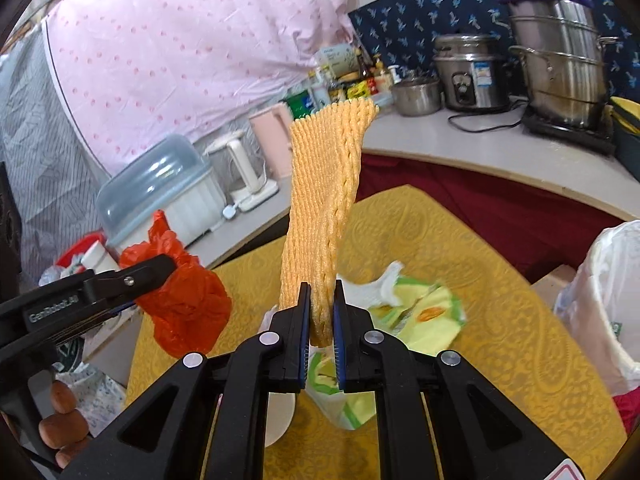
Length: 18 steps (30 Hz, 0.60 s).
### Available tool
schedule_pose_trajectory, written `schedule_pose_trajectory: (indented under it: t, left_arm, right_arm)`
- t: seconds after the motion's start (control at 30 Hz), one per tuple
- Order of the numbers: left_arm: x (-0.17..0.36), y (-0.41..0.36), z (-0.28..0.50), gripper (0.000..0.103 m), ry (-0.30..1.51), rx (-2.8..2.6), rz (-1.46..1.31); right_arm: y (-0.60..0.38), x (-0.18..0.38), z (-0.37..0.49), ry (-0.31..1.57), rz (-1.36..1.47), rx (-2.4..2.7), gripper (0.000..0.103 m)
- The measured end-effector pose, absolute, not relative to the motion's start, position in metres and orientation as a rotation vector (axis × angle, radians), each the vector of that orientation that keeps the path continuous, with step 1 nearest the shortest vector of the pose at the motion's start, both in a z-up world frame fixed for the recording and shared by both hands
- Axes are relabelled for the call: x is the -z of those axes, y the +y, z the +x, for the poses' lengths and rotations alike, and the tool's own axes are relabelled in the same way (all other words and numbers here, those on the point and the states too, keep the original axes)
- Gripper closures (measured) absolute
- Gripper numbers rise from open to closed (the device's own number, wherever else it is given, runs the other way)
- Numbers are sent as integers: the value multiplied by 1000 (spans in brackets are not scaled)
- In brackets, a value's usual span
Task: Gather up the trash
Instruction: 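Carry the foam net and red bag over the bin and open both tools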
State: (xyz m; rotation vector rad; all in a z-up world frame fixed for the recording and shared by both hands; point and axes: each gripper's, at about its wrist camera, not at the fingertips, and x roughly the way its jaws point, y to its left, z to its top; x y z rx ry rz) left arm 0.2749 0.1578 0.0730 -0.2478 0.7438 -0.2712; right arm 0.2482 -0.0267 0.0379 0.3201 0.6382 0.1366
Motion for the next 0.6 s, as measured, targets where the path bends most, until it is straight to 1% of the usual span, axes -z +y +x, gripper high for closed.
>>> schedule_pose_trajectory:
  t: [0.23,0.6]
  left_arm:
    - [-109,102,249,75,690,360,-200]
    - [-123,-5,221,75,684,505,-109]
  right_arm:
    - [-80,-61,220,577,354,-62,93]
    - [-181,-67,171,519,419,82,93]
